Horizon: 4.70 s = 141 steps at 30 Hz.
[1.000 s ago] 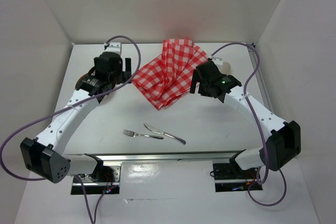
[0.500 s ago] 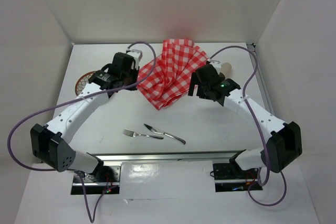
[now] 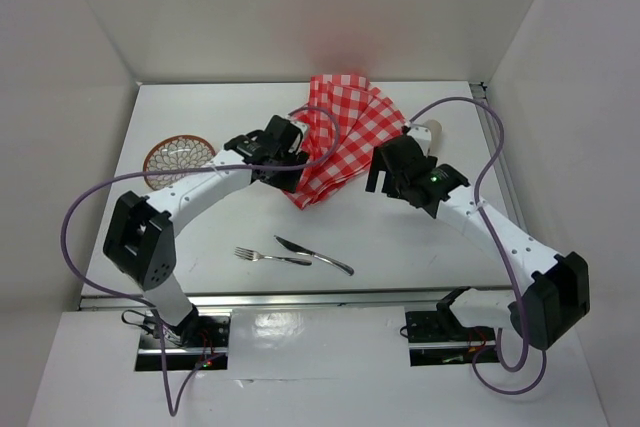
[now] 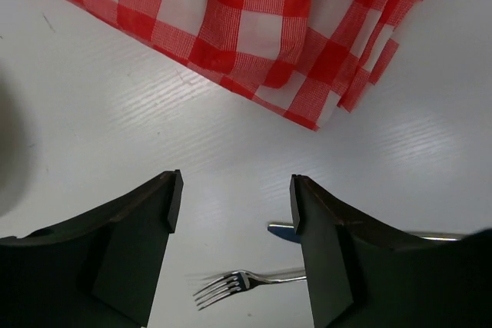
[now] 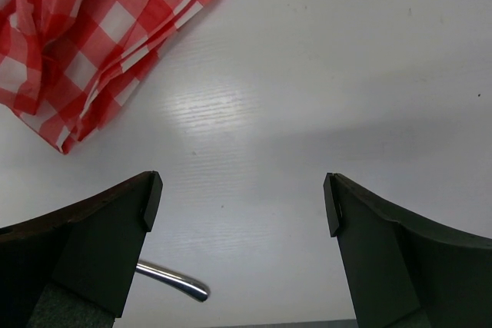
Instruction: Set the dinner table for one person
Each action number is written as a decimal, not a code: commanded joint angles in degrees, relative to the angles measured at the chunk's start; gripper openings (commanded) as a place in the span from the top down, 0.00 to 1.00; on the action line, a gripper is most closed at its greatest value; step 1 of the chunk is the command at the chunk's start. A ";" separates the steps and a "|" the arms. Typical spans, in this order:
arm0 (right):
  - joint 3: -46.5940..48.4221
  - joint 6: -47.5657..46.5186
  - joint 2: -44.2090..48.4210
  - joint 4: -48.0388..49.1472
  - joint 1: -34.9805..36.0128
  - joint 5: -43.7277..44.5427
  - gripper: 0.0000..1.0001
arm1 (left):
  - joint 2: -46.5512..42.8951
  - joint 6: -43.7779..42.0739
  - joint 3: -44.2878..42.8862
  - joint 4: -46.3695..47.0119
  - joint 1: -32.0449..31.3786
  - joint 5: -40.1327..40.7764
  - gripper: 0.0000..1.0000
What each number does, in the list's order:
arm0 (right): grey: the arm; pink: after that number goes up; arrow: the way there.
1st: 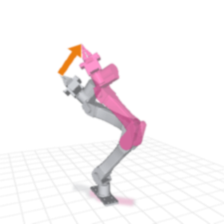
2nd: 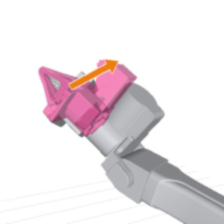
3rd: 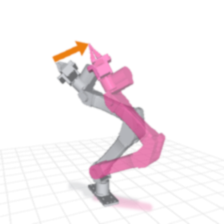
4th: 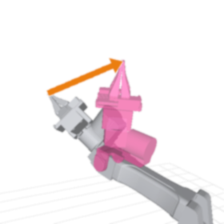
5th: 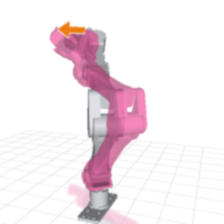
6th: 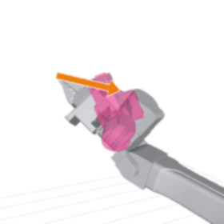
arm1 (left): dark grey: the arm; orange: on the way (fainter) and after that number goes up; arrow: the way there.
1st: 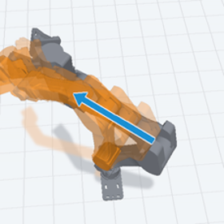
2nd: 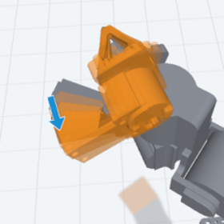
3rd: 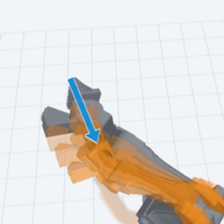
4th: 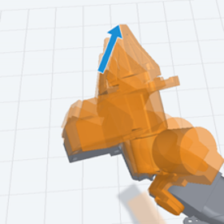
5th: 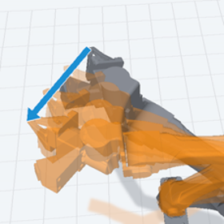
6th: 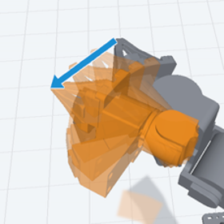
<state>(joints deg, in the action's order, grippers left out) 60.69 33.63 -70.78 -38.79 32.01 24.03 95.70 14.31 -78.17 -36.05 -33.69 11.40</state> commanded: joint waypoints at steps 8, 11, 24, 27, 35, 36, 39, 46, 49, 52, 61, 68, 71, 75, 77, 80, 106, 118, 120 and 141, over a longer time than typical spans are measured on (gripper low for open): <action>-3.38 -0.22 1.26 1.07 0.33 -2.05 0.00 | 3.97 9.05 -6.64 4.14 7.32 -11.74 0.22; -3.38 -0.93 1.97 1.08 0.33 -2.06 0.00 | 7.56 14.06 -8.05 3.54 8.03 -13.59 0.19; -2.85 -2.07 4.16 -1.64 0.33 -1.00 0.00 | 8.00 27.18 -1.19 10.13 11.46 -20.54 0.11; -2.85 -2.07 4.16 -1.64 0.33 -1.00 0.00 | 9.50 27.18 -1.81 10.13 11.46 -19.75 0.15; -2.85 -2.07 4.16 -2.17 0.33 -0.48 0.00 | 13.36 27.18 -3.64 12.59 11.46 -20.28 0.16; -2.85 -2.07 4.16 -2.17 0.33 -0.48 0.00 | 14.59 27.18 -4.35 11.98 11.46 -20.28 0.16; -2.85 -1.55 4.16 -2.17 0.33 -0.48 0.00 | 14.60 27.71 -2.34 14.16 11.46 -20.88 0.16; -2.85 -1.55 4.69 -2.70 0.33 -1.61 0.00 | 15.49 28.94 -2.95 17.06 11.46 -20.89 0.29; -2.85 -1.55 4.69 -2.17 0.33 -2.76 0.00 | 15.48 28.94 -4.44 17.07 11.46 -21.51 0.44; -2.85 -1.55 4.16 -2.17 0.33 -5.56 0.00 | 15.48 27.79 -6.81 15.14 11.46 -20.72 0.78; -9.45 14.14 0.04 14.87 0.33 -22.79 0.00 | 5.13 29.54 -9.90 13.11 12.16 -20.35 1.00; -13.49 26.82 -7.69 29.11 2.26 -23.42 0.07 | -1.65 35.96 -8.31 16.54 15.59 -23.26 1.00; -11.39 30.43 -13.14 28.50 3.06 -21.41 0.05 | -1.66 36.49 -9.54 15.93 16.11 -23.26 1.00; -7.97 34.13 -18.85 25.79 5.34 -19.12 0.05 | -2.79 37.54 -8.76 15.93 16.64 -22.65 1.00; -6.55 36.76 -21.49 20.70 6.13 -16.84 0.05 | -2.80 37.55 -8.23 16.80 17.26 -23.17 1.00; -6.02 37.82 -22.81 19.10 6.84 -14.54 0.05 | -3.33 38.08 -7.09 16.80 17.87 -23.97 1.00; 26.25 16.21 -33.47 19.01 -7.04 -15.68 1.00 | -0.85 58.45 -6.94 34.08 44.49 -44.08 1.00; -1.70 15.07 -20.19 25.16 -9.25 -18.85 1.00 | -20.54 45.12 21.58 20.69 50.64 -37.96 0.00; -2.23 14.45 -20.18 25.16 -9.85 -18.85 1.00 | -22.83 40.90 18.33 17.44 51.35 -33.56 0.00; -1.62 -0.57 -18.69 21.12 -19.98 -27.90 0.56 | -5.36 21.56 11.64 8.81 34.94 -27.50 0.76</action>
<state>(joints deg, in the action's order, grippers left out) 55.72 39.03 -89.06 -16.51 10.41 -0.40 89.14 39.03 -65.95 -26.04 3.22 -20.12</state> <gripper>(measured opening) 0.345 0.247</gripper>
